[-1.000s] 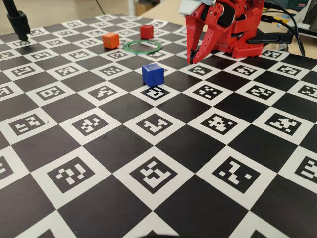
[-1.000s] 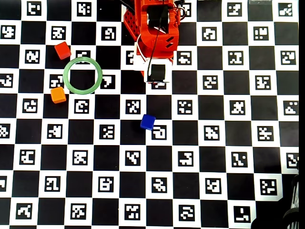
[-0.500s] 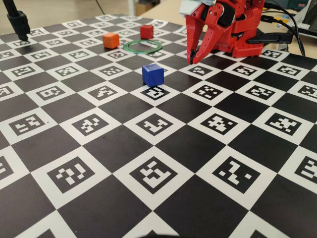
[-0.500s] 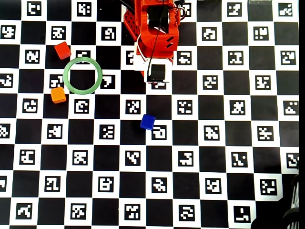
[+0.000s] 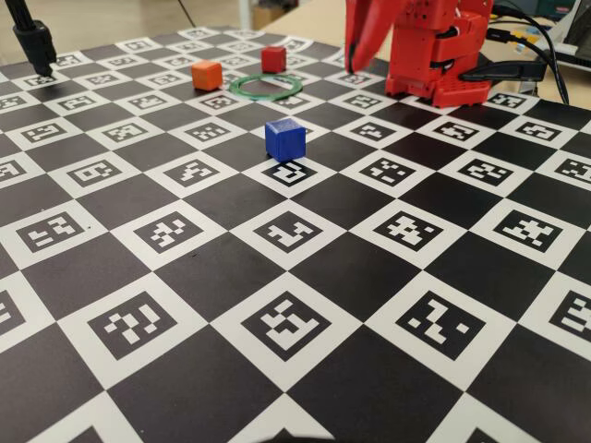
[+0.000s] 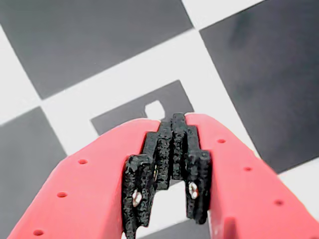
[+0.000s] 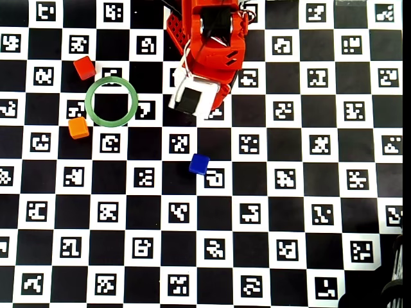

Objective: Grab the red cube then put it in the green circle then put the blue cube on top and finally the orange cube on top

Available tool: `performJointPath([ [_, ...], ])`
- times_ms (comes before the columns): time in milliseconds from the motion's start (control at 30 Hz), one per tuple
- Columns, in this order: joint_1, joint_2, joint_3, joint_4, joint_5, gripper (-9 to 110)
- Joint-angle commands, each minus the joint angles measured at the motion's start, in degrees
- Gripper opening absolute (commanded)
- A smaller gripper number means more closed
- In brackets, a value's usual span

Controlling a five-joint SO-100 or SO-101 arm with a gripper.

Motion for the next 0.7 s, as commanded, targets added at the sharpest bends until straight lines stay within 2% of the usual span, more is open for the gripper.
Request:
performJointPath([
  [0, 3.5, -12.6, -18.3, 6.1, 4.8, -5],
  [133, 8.3, -20.9, -30.8, 12.1, 7.9, -5],
  [333, 14.7, -32.0, -46.7, 21.6, 7.2, -4],
  [667, 23.7, -37.4, -57.9, 26.2, 5.5, 2],
])
